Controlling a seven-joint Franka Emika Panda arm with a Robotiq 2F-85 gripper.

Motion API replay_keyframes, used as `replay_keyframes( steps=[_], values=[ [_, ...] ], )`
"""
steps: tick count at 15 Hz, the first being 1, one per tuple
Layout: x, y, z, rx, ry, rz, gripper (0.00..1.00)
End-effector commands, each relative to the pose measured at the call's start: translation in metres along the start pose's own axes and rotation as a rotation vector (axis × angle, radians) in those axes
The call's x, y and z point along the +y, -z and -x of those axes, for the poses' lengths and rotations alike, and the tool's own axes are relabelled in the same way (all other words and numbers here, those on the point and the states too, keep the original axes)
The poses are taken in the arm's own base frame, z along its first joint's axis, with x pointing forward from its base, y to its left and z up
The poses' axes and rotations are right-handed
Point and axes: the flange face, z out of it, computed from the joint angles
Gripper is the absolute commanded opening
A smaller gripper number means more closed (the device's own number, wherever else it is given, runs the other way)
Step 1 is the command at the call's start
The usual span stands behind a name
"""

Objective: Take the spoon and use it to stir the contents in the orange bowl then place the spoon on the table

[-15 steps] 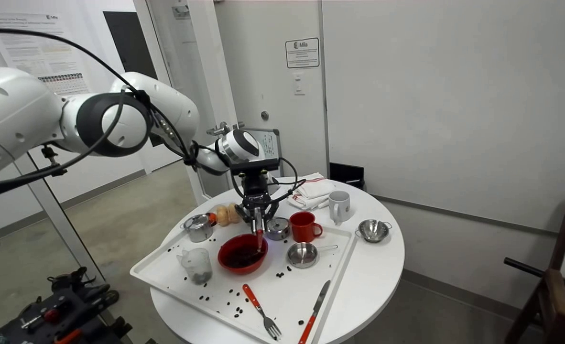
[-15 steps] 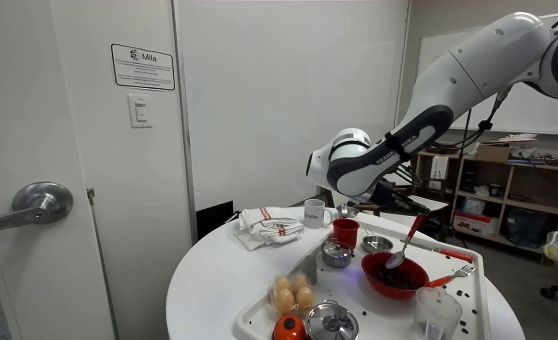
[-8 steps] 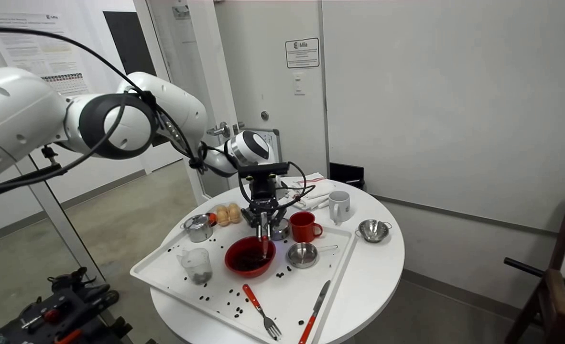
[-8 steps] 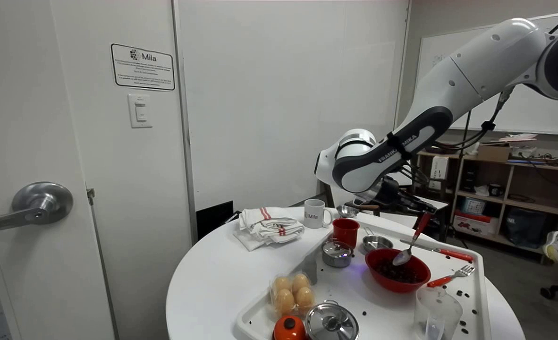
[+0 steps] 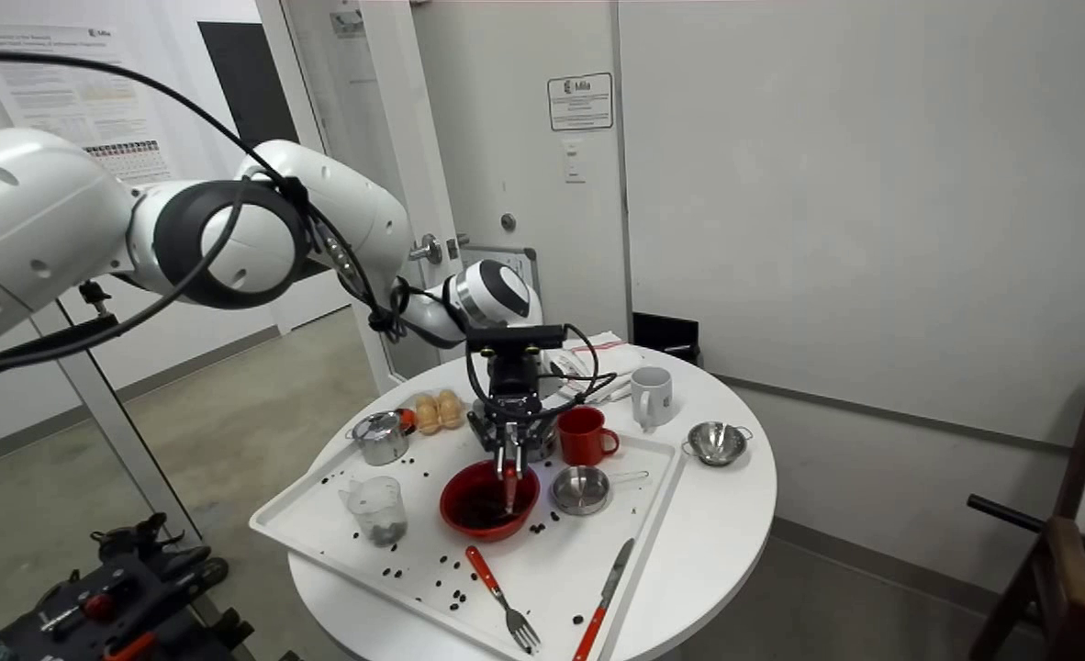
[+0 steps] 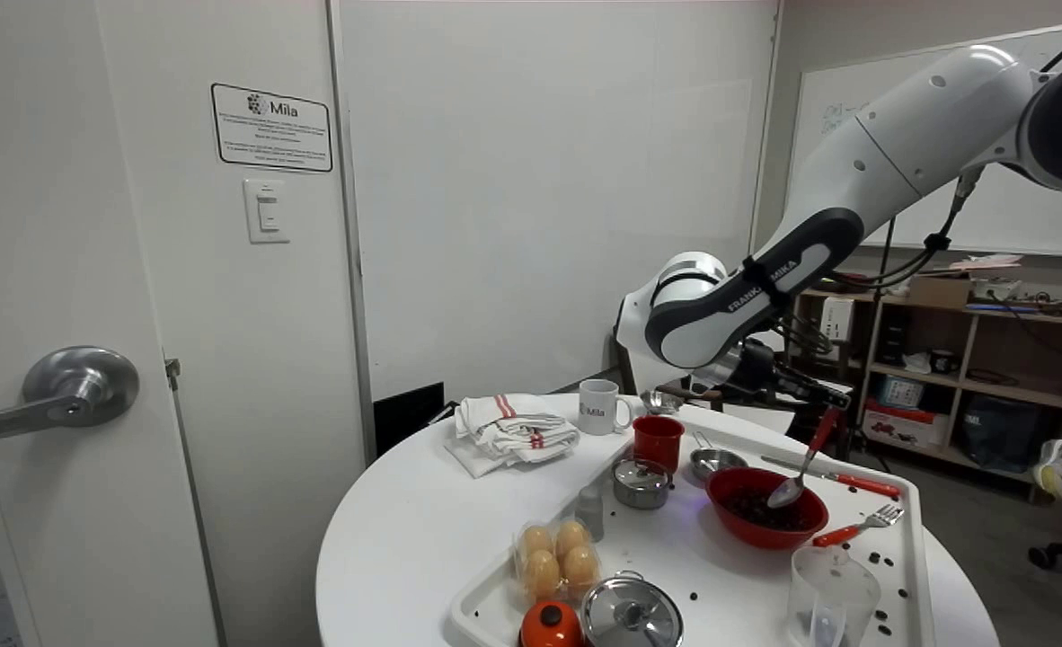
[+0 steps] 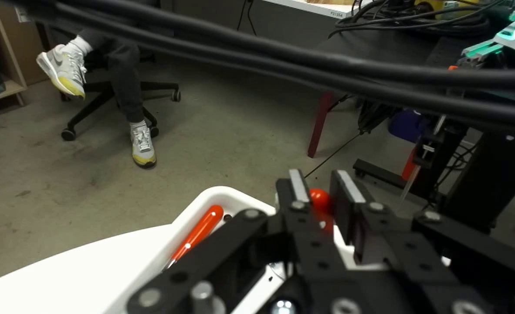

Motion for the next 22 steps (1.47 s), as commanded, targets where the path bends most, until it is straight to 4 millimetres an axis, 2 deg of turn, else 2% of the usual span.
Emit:
replay_keyframes(
  steps=[1, 5, 11, 17, 22],
  values=[
    [0.001, -0.009, 0.004, -0.015, 0.008, -0.037, 0.08],
    [-0.014, 0.016, 0.000, 0.059, 0.074, -0.006, 0.08],
    [-0.041, 0.053, -0.002, -0.018, -0.059, 0.103, 0.08],
    [-0.048, 0.057, 0.000, -0.159, -0.198, 0.181, 0.08],
    [-0.056, 0.056, -0.010, -0.225, -0.198, 0.225, 0.08]
  ],
)
